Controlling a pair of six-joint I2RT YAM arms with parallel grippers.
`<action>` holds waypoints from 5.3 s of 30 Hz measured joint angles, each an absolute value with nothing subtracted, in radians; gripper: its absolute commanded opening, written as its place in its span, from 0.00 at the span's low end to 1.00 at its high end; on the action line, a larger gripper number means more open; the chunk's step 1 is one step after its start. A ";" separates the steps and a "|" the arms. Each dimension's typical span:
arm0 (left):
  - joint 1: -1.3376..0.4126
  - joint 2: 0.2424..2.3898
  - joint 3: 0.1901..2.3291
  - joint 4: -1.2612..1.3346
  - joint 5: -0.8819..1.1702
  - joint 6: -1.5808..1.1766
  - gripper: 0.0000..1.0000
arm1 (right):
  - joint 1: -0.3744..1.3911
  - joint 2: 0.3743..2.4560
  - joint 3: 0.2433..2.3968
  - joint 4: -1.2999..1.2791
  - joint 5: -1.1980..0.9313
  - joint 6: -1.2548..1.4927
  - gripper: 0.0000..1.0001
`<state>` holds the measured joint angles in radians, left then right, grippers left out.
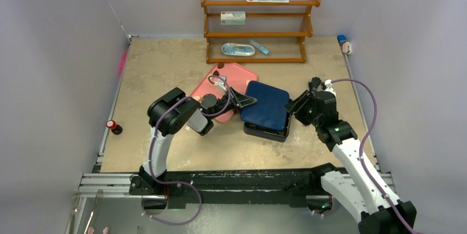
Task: Pack the chocolate
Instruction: Close the box lid on the packing box.
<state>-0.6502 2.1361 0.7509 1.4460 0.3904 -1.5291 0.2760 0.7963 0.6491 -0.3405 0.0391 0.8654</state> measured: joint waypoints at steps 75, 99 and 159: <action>-0.723 2.180 0.771 1.444 0.377 -1.570 0.00 | 0.276 1.054 0.620 -0.257 0.121 0.764 0.49; -0.722 2.180 0.770 1.445 0.366 -1.570 0.12 | 0.274 1.096 0.619 -0.225 0.114 0.723 0.49; -0.604 2.141 0.661 1.476 0.405 -1.578 0.36 | 0.275 1.152 0.626 -0.189 0.109 0.716 0.48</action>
<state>-0.6044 2.1410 0.6609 1.4757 0.4046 -1.5780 0.2749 1.1522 0.6262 -0.1894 0.1093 0.7162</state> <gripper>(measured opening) 0.352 0.487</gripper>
